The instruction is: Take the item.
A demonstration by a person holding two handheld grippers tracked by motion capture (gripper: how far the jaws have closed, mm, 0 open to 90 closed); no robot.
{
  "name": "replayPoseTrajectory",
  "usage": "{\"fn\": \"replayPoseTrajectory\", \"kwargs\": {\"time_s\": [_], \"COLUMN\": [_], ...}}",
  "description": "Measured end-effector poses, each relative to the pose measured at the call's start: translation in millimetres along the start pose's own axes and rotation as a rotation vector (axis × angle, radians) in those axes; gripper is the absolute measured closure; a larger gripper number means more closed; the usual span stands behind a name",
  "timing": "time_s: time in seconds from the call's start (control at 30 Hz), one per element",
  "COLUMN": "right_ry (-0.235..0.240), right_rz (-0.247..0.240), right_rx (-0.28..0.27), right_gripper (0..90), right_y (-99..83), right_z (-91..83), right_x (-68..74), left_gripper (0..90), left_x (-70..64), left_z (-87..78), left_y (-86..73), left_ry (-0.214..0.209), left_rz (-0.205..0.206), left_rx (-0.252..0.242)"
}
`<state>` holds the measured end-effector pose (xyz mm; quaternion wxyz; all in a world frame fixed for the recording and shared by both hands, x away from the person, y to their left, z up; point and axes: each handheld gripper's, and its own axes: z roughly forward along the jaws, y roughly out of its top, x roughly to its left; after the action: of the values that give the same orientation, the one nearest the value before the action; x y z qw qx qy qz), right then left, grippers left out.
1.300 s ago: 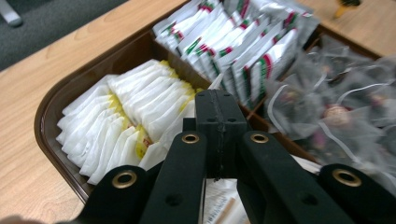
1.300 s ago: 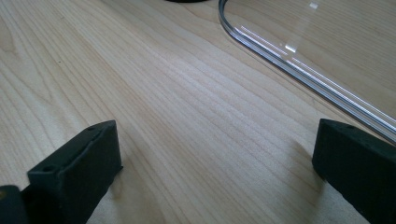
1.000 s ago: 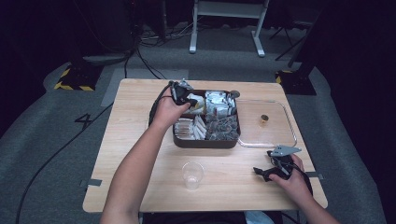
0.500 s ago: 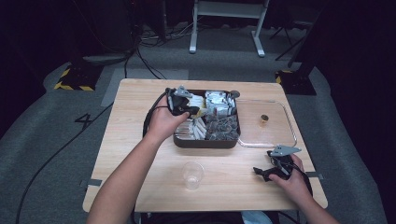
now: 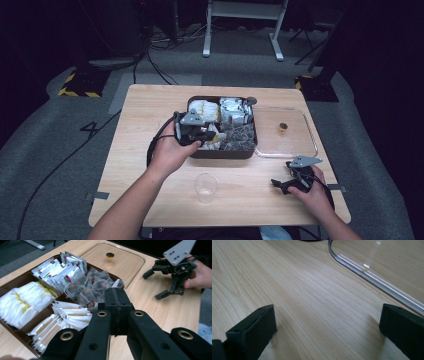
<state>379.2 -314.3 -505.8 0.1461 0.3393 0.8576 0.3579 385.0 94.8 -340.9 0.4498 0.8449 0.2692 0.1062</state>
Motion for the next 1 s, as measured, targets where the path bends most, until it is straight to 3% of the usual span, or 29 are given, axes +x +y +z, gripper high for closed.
{"fn": "replayPoseTrajectory", "kwargs": {"time_s": [0.07,0.5,0.67,1.0], "right_ry": [0.0,0.0,0.0,0.0], "right_rz": [0.0,0.0,0.0,0.001], "right_rx": [0.0,0.0,0.0,0.0], "right_gripper": [0.9,0.9,0.9,1.0], "right_y": [0.0,0.0,0.0,0.0], "right_z": [0.0,0.0,0.0,0.0], "right_x": [0.0,0.0,0.1,0.1], "left_gripper": [90.0,90.0,90.0,90.0], "left_x": [-5.5,-43.3,-56.5,-69.4], "left_z": [-3.9,-23.7,-25.7,-24.6], "left_y": [-3.5,-30.6,-39.2,-55.7], "left_ry": [0.01,-0.041,-0.039,-0.039], "left_rz": [0.011,0.021,0.04,0.048], "left_rx": [0.002,-0.024,-0.022,-0.02]}}
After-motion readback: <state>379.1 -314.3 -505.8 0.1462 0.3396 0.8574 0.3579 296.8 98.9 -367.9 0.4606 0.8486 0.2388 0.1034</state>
